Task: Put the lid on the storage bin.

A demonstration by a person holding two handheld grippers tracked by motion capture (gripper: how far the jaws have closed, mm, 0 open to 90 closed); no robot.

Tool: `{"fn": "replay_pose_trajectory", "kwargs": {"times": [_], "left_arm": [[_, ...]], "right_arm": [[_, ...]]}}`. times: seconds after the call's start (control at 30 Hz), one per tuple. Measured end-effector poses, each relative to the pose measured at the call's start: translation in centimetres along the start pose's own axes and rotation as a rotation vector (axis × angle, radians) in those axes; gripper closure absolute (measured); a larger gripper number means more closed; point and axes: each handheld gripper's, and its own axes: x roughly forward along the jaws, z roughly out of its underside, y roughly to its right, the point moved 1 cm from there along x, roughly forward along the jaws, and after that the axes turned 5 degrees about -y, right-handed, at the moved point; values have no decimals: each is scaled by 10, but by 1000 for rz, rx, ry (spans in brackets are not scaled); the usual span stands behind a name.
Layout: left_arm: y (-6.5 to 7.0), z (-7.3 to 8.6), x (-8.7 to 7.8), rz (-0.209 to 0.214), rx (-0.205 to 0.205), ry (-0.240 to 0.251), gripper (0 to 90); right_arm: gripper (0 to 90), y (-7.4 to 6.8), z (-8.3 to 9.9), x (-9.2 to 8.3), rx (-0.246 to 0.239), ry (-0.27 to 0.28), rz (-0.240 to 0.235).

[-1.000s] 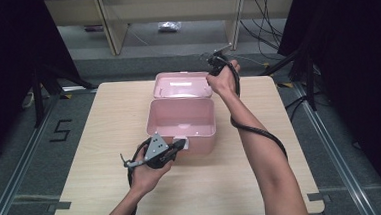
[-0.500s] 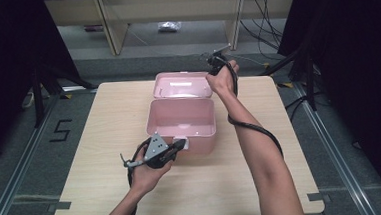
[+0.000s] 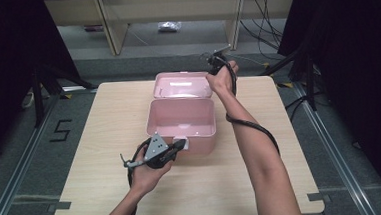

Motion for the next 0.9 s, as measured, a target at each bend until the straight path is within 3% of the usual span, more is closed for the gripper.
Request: {"fn": "replay_pose_trajectory", "kwargs": {"times": [0.13, 0.2, 0.23, 0.3, 0.33, 0.4, 0.47, 0.6, 0.63, 0.73, 0.8, 0.9], "left_arm": [[0, 0, 0, 0, 1, 0, 894], [0, 0, 0, 1, 0, 0, 894], [0, 0, 0, 2, 0, 1, 894], [0, 0, 0, 1, 1, 0, 894], [0, 0, 0, 1, 1, 1, 895], [0, 0, 0, 2, 1, 1, 894], [0, 0, 0, 1, 1, 2, 895], [0, 0, 0, 1, 2, 2, 895], [0, 0, 0, 2, 1, 1, 895], [0, 0, 0, 1, 2, 0, 894], [0, 0, 0, 0, 3, -1, 894], [0, 0, 0, 0, 3, -1, 894]], "right_arm": [[817, 2, 0, 4, -20, 3, -3], [819, 0, 0, 5, 25, -11, -7], [819, 3, 0, 6, -4, -2, 2], [821, 4, -1, 8, -1, -8, -8], [821, -1, -1, 7, 68, -22, -12], [825, 0, -1, 7, 56, -31, -15], [826, 4, -2, 10, 8, -11, -7], [826, -2, -2, 9, 92, -42, -13], [826, 0, -2, 10, 60, -34, -3], [825, 3, -3, 11, 26, -15, -2], [821, 1, -3, 10, 72, -42, -9], [814, 1, -3, 12, 63, -39, -3]]}}
